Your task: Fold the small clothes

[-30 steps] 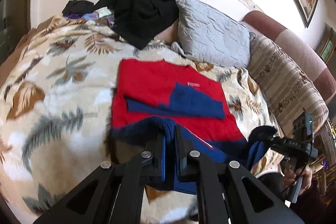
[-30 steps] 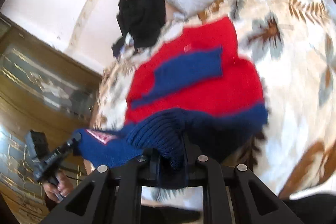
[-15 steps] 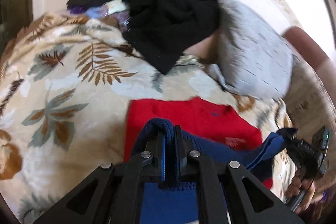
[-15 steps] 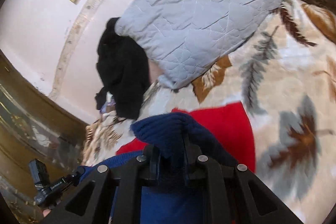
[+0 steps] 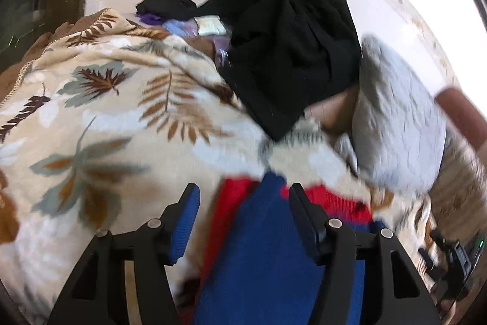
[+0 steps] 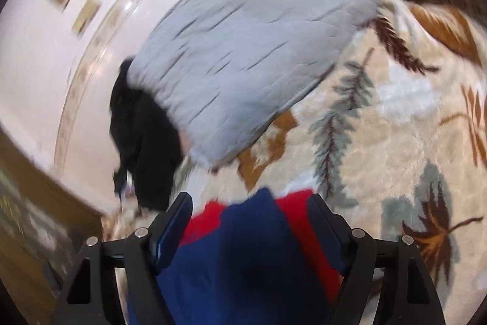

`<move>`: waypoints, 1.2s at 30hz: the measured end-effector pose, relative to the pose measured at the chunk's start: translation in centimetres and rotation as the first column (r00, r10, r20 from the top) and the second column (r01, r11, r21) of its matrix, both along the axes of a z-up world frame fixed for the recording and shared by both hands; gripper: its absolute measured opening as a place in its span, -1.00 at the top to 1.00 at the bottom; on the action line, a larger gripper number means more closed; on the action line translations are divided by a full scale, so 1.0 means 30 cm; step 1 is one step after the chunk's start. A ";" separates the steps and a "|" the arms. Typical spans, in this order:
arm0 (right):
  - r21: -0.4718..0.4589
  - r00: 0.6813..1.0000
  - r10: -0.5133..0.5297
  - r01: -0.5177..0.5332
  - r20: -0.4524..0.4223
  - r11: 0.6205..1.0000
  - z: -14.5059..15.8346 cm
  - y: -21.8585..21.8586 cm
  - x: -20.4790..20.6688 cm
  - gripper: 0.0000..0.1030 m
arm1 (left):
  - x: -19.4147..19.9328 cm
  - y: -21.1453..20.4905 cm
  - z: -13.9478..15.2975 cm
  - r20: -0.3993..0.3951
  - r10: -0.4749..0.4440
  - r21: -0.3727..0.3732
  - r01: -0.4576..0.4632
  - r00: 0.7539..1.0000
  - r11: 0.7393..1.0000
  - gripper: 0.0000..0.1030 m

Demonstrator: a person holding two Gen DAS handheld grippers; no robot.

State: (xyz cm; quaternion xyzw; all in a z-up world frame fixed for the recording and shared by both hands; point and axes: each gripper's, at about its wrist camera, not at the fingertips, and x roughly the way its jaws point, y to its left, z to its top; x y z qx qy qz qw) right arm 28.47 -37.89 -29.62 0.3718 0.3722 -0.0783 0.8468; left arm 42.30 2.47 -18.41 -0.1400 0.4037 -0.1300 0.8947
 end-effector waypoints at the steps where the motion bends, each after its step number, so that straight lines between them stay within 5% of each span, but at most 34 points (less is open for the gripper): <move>1: -0.039 0.999 0.027 -0.028 -0.025 0.999 0.002 0.029 -0.002 -0.57 | -0.028 -0.020 -0.002 -0.009 -0.009 0.031 0.009 1.000 0.999 -0.20; 3: -0.123 0.993 0.069 -0.081 -0.097 0.989 -0.010 0.098 -0.011 -0.56 | -0.090 -0.060 -0.016 -0.038 -0.016 0.094 0.020 0.999 0.995 -0.20; 8: -0.128 0.969 0.093 -0.125 -0.230 0.984 -0.133 0.107 -0.039 -0.48 | -0.161 -0.089 -0.099 -0.088 0.009 0.188 0.007 0.996 0.982 -0.20; 10: -0.122 0.956 0.108 -0.146 -0.274 0.982 -0.178 0.102 -0.048 0.01 | -0.142 -0.084 -0.159 -0.109 0.050 0.263 -0.020 0.993 0.965 -0.20; 12: -0.154 0.956 0.106 -0.152 -0.273 0.976 -0.166 0.096 -0.059 0.48 | -0.122 -0.061 -0.197 -0.143 0.078 0.263 -0.038 0.987 0.964 -0.20; 14: -0.127 0.961 0.114 -0.149 -0.251 0.981 -0.143 0.078 -0.068 0.67 | -0.113 -0.039 -0.203 -0.157 0.089 0.218 -0.053 0.984 0.975 -0.20; 17: -0.118 0.969 0.101 -0.130 -0.223 0.985 -0.128 0.054 -0.065 0.67 | -0.113 -0.051 -0.186 -0.124 0.095 0.243 -0.063 0.988 0.968 -0.20; 22: -0.053 0.977 0.075 -0.088 -0.200 0.995 -0.150 0.008 0.015 0.38 | -0.121 -0.101 -0.157 -0.091 0.058 0.254 -0.033 0.994 0.967 -0.20; 23: -0.054 0.978 0.092 -0.103 -0.189 0.993 -0.146 0.017 0.037 0.15 | -0.121 -0.114 -0.155 -0.085 0.052 0.270 -0.028 0.995 0.963 -0.20; 24: -0.052 0.978 0.107 -0.118 -0.179 0.992 -0.152 0.019 0.057 -0.37 | -0.122 -0.127 -0.157 -0.081 0.044 0.286 -0.019 0.996 0.958 -0.20; 26: -0.070 0.978 0.114 -0.128 -0.174 0.989 -0.169 0.038 0.083 -0.57 | -0.120 -0.144 -0.160 -0.085 0.023 0.288 0.003 0.996 0.958 -0.20; 28: -0.102 0.969 0.151 -0.173 -0.194 0.980 -0.186 0.064 0.110 -0.26 | -0.116 -0.164 -0.170 -0.094 -0.001 0.295 0.029 0.996 0.955 -0.20; 29: -0.123 0.962 0.164 -0.194 -0.219 0.973 -0.193 0.076 0.124 0.52 | -0.115 -0.167 -0.176 -0.095 0.001 0.308 0.029 0.995 0.951 -0.20; 30: -0.153 0.955 0.160 -0.202 -0.251 0.967 -0.197 0.085 0.128 0.70 | -0.113 -0.167 -0.181 -0.099 0.006 0.319 0.026 0.995 0.947 -0.20; 36: -0.318 0.956 0.114 -0.201 -0.272 0.926 -0.127 0.118 0.092 0.83 | -0.132 -0.154 -0.153 -0.072 0.027 0.329 -0.002 0.997 0.944 -0.20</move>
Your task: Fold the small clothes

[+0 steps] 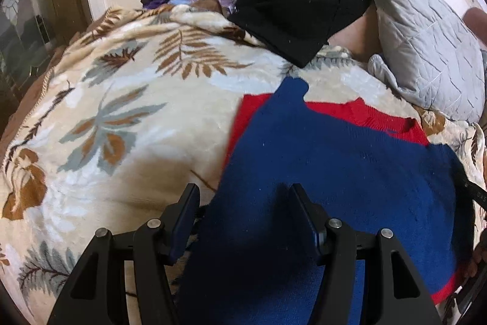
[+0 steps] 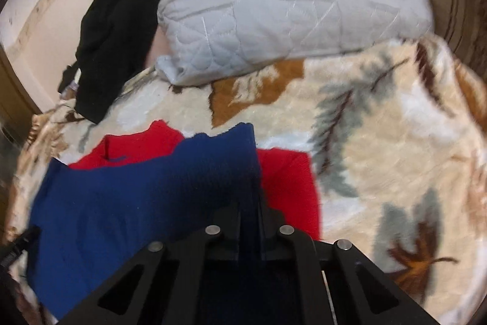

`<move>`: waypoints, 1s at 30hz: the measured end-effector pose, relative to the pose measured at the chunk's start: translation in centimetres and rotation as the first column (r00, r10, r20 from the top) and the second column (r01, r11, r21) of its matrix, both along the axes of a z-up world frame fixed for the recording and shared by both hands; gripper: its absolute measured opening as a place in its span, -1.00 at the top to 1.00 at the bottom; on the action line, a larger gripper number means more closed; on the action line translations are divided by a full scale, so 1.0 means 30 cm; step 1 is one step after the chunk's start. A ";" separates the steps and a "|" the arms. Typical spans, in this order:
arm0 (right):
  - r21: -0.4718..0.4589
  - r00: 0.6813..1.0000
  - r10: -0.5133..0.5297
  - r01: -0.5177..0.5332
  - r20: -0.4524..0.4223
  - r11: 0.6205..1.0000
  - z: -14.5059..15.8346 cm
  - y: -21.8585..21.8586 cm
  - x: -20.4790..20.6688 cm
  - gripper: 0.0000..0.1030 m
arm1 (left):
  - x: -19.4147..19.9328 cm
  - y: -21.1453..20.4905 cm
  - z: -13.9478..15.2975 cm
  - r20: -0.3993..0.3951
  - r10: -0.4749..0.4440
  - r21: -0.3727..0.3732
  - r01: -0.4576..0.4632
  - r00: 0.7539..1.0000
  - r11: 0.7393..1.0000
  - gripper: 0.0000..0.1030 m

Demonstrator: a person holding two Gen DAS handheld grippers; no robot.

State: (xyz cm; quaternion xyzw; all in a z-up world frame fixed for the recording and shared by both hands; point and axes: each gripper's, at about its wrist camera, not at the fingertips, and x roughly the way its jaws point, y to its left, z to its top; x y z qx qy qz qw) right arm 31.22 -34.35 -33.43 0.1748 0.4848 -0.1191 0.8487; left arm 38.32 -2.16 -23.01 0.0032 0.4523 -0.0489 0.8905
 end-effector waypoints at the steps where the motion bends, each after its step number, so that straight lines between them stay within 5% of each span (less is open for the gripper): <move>1: -0.005 1.000 -0.015 0.015 0.003 1.000 0.012 -0.012 -0.014 0.83 | -0.004 -0.002 0.005 0.007 0.000 0.003 0.000 1.000 1.000 -0.20; 6: 0.043 0.998 -0.033 0.035 -0.046 0.998 -0.060 -0.071 -0.042 0.78 | 0.005 -0.019 -0.014 -0.011 0.005 0.038 -0.005 1.000 0.999 -0.20; 10: 0.048 0.999 -0.041 0.043 -0.033 0.998 0.010 -0.076 -0.037 0.75 | -0.007 -0.036 -0.005 0.002 -0.014 0.044 0.014 1.000 0.999 -0.20; 16: -0.154 0.993 -0.029 0.046 0.114 0.987 0.231 -0.015 -0.095 0.72 | -0.091 -0.106 0.119 0.110 -0.113 -0.018 0.116 0.987 0.993 -0.26; 20: -0.202 0.980 -0.030 0.071 0.198 0.977 0.342 0.008 -0.160 0.28 | -0.160 -0.148 0.187 0.184 -0.158 -0.020 0.165 0.970 0.986 -0.39; 23: -0.251 0.963 -0.031 0.101 0.268 0.963 0.420 0.031 -0.221 -0.42 | -0.212 -0.174 0.233 0.221 -0.194 -0.019 0.203 0.956 0.979 -0.48; 26: -0.339 0.940 -0.018 0.141 0.340 0.930 0.508 0.064 -0.278 -0.42 | -0.257 -0.190 0.269 0.251 -0.211 -0.013 0.222 0.945 0.975 -0.52; 30: -0.372 0.942 -0.035 0.165 0.333 0.914 0.558 0.075 -0.342 -0.42 | -0.306 -0.221 0.300 0.268 -0.244 0.001 0.253 0.932 0.968 -0.54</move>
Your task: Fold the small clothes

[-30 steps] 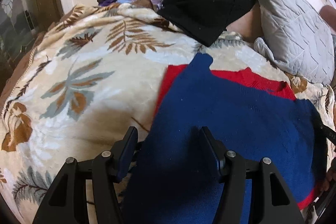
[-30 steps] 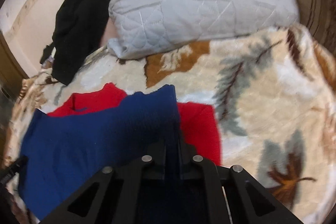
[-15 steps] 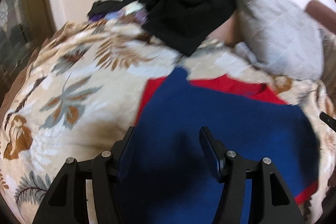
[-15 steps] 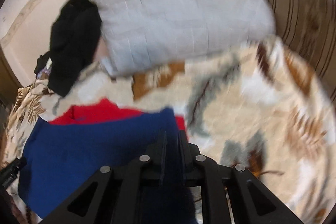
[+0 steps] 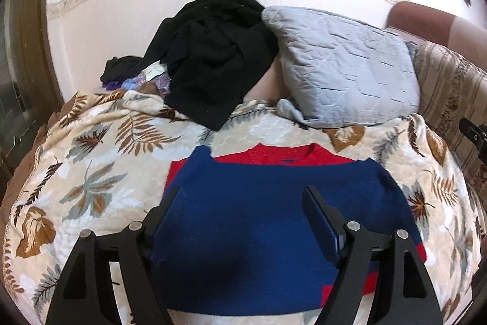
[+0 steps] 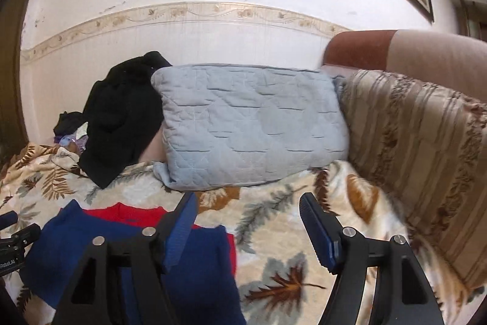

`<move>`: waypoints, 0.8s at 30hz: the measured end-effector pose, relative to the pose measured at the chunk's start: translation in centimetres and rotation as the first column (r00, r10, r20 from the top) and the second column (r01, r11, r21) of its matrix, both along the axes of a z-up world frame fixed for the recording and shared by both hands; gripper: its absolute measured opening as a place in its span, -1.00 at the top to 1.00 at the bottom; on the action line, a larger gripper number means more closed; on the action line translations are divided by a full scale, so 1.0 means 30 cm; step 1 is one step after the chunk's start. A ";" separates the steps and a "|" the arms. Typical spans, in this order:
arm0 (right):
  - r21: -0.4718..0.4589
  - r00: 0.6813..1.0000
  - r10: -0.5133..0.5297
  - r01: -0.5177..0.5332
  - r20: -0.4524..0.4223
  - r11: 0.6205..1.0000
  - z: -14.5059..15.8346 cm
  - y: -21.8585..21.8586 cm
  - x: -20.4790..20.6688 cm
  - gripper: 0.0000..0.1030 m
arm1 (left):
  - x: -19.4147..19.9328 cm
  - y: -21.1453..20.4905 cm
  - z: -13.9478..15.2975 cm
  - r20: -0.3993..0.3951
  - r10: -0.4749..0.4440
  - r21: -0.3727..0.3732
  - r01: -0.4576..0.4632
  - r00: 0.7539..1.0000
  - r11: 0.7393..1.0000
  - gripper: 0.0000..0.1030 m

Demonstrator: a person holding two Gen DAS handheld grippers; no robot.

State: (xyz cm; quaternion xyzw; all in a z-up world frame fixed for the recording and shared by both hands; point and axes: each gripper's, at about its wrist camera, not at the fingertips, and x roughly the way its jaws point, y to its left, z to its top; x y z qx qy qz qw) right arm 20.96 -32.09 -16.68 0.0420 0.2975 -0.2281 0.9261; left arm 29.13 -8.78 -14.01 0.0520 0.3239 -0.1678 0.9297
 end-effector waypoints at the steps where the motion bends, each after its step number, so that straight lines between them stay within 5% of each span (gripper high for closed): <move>1: 0.004 1.000 -0.009 0.009 0.000 1.000 0.009 0.001 -0.026 -0.42 | -0.013 -0.006 0.007 0.007 -0.008 0.003 0.008 1.000 1.000 -0.54; 11: -0.010 0.997 -0.064 0.063 -0.038 0.998 0.064 0.002 -0.188 -0.42 | -0.149 -0.090 0.105 0.106 -0.077 0.026 0.075 0.991 0.997 -0.82; 24: -0.072 0.998 -0.049 0.046 -0.034 0.996 0.174 0.068 -0.270 -0.42 | -0.262 -0.075 0.129 0.142 -0.106 0.006 0.107 0.984 0.994 -0.84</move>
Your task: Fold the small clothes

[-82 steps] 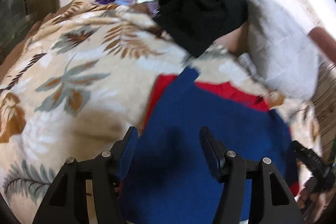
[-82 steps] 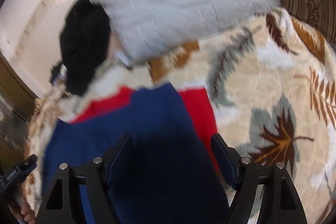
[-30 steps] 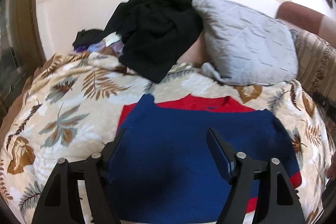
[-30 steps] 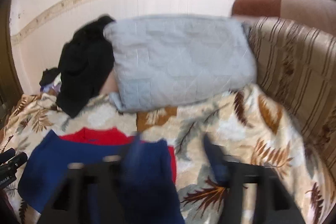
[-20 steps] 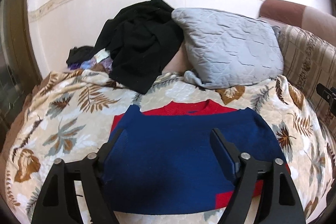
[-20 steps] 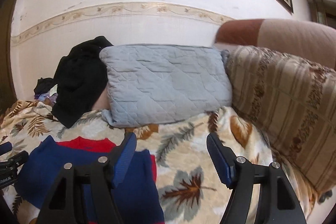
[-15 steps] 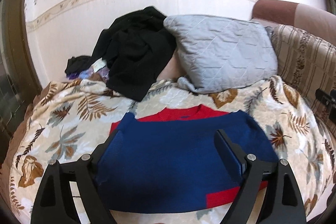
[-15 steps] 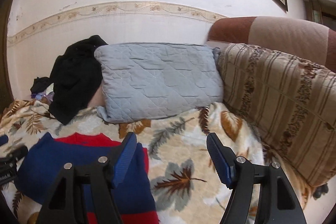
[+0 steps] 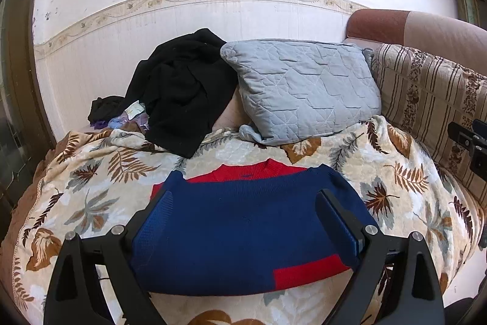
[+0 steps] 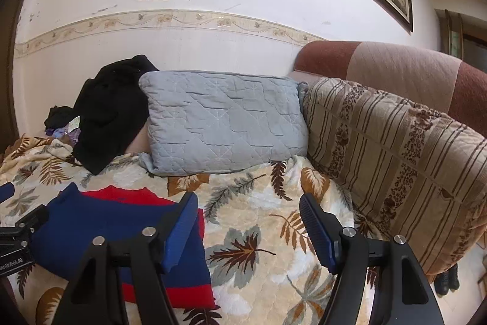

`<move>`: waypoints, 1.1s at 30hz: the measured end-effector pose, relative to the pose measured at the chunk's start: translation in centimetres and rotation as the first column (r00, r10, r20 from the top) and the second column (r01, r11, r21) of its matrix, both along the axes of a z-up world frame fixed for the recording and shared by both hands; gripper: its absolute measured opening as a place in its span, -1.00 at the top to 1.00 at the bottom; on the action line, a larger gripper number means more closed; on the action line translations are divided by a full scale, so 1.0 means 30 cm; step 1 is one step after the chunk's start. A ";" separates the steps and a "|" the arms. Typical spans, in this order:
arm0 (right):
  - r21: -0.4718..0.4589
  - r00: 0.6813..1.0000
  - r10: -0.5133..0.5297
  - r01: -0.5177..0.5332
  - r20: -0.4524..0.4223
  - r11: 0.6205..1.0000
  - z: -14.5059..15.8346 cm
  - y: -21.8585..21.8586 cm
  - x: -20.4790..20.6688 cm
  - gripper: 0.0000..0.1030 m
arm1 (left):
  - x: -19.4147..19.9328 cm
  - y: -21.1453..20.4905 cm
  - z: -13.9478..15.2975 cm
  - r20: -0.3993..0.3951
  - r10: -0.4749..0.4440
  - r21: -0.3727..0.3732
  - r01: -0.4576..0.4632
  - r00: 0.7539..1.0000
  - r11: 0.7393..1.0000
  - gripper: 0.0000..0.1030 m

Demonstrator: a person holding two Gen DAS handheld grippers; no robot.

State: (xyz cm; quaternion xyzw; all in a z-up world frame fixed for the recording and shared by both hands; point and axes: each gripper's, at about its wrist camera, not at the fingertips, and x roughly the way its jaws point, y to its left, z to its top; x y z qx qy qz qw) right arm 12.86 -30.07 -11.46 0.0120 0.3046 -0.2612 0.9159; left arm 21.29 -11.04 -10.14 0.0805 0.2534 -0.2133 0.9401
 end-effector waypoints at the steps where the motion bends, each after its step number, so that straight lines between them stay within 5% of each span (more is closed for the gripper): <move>1: -0.001 1.000 0.006 -0.006 -0.002 1.000 0.002 0.011 0.003 -0.42 | 0.001 0.008 0.005 0.007 0.007 0.001 -0.007 1.000 1.000 -0.84; 11: 0.006 0.993 0.108 -0.108 -0.037 0.994 -0.025 0.163 0.072 -0.42 | 0.054 0.135 0.017 0.012 0.105 -0.025 -0.105 0.994 0.994 -0.84; 24: 0.020 0.988 0.146 -0.145 -0.054 0.989 -0.045 0.208 0.094 -0.42 | 0.073 0.177 0.016 0.007 0.127 -0.027 -0.126 0.992 0.992 -0.84; 33: 0.188 0.980 0.140 -0.112 -0.141 0.976 -0.164 0.117 0.074 -0.42 | 0.135 0.135 -0.103 -0.147 0.117 0.049 -0.111 0.982 0.993 -0.84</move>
